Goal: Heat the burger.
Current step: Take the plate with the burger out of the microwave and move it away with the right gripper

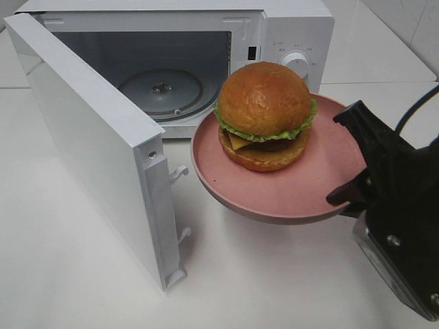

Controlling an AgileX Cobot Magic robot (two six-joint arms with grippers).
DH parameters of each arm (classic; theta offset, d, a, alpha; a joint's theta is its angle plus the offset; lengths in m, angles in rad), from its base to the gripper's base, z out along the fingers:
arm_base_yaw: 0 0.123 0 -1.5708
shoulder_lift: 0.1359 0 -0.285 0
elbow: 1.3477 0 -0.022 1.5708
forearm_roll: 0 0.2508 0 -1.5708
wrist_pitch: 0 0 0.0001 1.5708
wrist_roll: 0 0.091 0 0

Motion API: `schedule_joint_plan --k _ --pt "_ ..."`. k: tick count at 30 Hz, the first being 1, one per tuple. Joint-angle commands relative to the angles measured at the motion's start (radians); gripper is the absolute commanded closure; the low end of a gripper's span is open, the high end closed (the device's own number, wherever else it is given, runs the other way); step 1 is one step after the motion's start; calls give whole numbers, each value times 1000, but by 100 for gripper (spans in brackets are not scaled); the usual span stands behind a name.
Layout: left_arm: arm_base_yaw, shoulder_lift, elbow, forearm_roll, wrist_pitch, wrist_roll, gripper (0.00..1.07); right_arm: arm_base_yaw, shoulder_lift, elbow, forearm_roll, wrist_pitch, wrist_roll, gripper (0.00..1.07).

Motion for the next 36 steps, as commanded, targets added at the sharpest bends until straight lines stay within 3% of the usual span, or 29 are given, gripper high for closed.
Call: schedule_joint_plan --k 1,15,22,36 --pt "3 -16 0 -6 -11 -4 7 5 -91 36 -8 -5 40 107" --pt "3 -16 0 -6 -11 -4 7 2 -310 124 -85 182 224 107" --pt "3 -16 0 -6 -11 -4 7 2 -390 124 -211 332 466 107" --pt "3 -16 0 -6 -11 -4 7 2 -396 124 -436 517 878 107"
